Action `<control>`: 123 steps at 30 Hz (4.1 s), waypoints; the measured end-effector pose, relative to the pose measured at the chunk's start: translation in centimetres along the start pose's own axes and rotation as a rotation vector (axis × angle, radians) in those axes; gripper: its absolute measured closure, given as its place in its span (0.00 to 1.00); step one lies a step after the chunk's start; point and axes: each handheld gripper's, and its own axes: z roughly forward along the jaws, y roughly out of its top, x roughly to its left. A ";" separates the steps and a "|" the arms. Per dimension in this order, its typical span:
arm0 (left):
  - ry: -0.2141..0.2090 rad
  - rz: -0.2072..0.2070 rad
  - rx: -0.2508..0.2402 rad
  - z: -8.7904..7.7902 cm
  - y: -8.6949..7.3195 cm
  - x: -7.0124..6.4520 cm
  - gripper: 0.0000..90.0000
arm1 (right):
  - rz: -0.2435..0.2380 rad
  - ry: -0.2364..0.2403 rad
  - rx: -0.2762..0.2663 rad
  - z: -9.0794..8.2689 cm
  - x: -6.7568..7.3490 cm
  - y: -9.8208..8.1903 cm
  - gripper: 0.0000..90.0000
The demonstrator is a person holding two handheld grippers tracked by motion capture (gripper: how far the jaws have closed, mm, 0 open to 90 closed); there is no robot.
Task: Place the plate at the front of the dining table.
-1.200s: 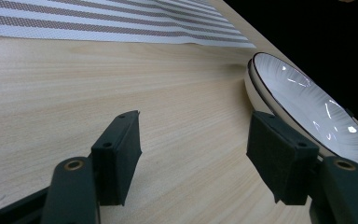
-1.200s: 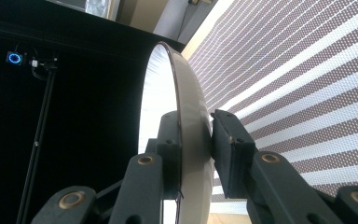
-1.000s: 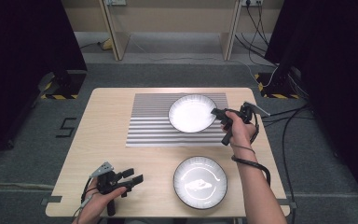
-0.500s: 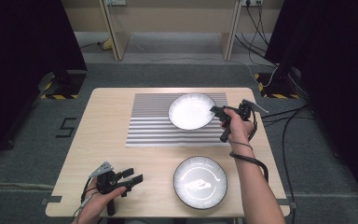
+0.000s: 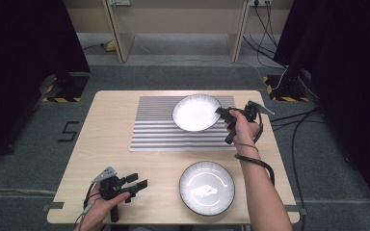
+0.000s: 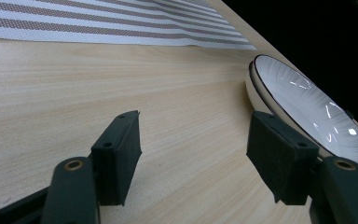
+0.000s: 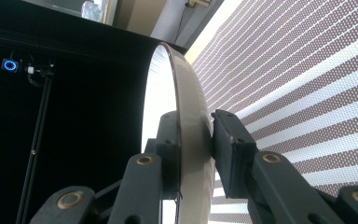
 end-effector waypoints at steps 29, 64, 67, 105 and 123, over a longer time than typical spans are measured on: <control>-0.001 0.000 -0.001 -0.1 0.1 0.2 0.38 | 0.023 0.000 -0.009 2.1 0.4 0.7 0.80; -0.001 -0.001 0.002 0.0 0.1 0.3 0.38 | 0.066 -0.062 -0.043 4.7 -1.3 1.4 0.80; -0.003 -0.001 0.001 0.0 0.0 0.3 0.38 | 0.067 -0.070 -0.042 5.0 -1.4 1.4 0.80; -0.005 0.003 0.001 -0.1 0.1 0.4 0.38 | 0.078 -0.111 -0.042 8.5 -1.9 1.6 0.79; -0.006 -0.001 0.000 -0.1 0.1 0.5 0.38 | 0.054 -0.147 -0.023 9.3 -2.3 1.1 0.79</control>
